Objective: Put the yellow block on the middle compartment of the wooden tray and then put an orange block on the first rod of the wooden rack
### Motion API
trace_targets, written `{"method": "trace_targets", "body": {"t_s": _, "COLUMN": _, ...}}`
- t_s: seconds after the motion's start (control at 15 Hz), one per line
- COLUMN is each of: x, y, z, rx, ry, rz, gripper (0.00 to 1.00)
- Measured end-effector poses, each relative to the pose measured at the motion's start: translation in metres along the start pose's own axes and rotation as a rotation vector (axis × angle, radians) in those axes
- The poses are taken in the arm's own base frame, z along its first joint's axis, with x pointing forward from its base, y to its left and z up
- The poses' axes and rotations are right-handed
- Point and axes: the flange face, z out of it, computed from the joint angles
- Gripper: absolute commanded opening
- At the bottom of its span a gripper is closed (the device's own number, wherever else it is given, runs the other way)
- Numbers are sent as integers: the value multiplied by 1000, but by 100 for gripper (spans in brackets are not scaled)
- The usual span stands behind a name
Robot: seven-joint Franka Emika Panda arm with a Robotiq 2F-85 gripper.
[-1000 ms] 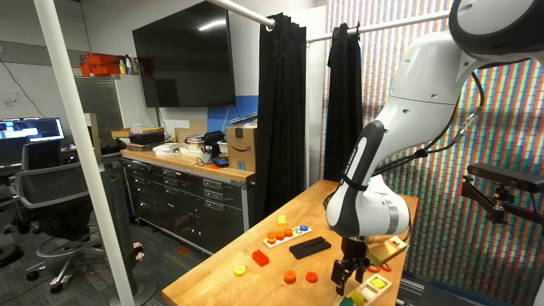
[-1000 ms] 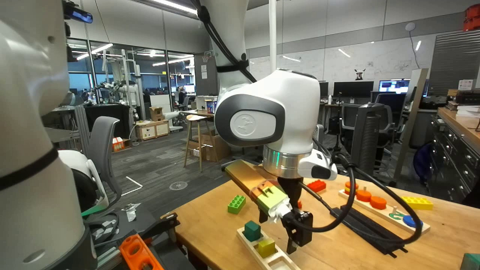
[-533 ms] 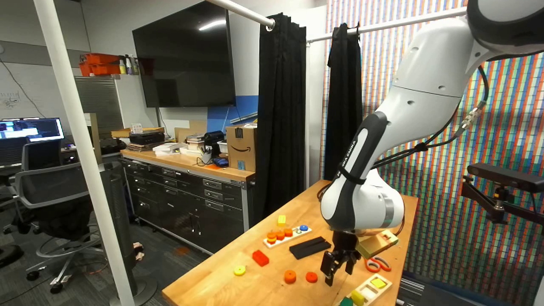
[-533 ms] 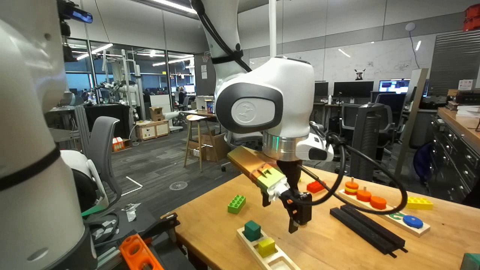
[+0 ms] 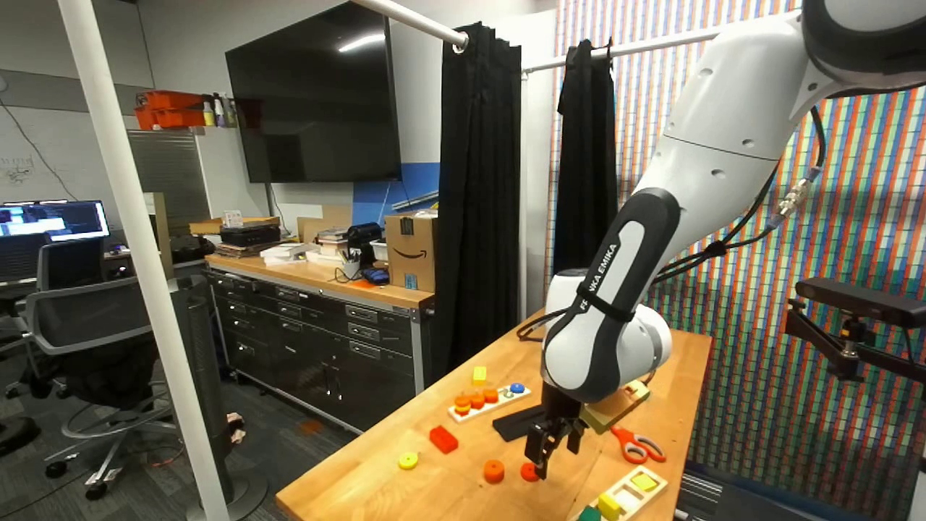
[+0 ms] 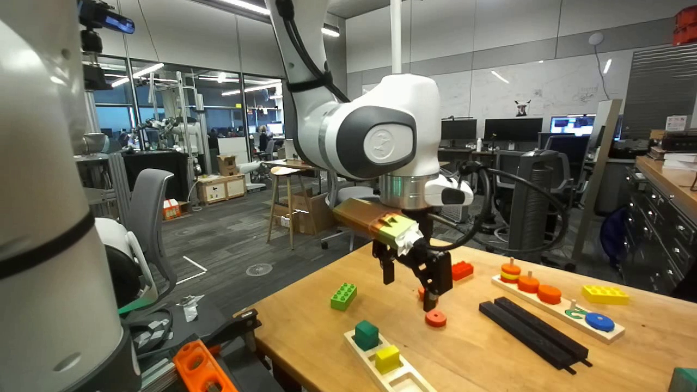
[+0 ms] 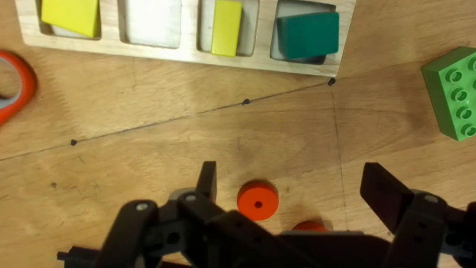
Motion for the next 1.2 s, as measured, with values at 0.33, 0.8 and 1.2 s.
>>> {"method": "trace_targets", "body": {"t_s": 0.33, "x": 36, "y": 2, "z": -2, "rx": -45, "ry": -46, "rz": -93, "gripper": 100}}
{"method": "trace_targets", "body": {"t_s": 0.8, "x": 73, "y": -3, "z": 23, "rx": -29, "ry": -85, "rz": -232, "gripper": 100}}
{"method": "trace_targets", "body": {"t_s": 1.2, "x": 79, "y": 11, "z": 53, "rx": 3, "ry": -120, "rz": -292, "gripper": 100}}
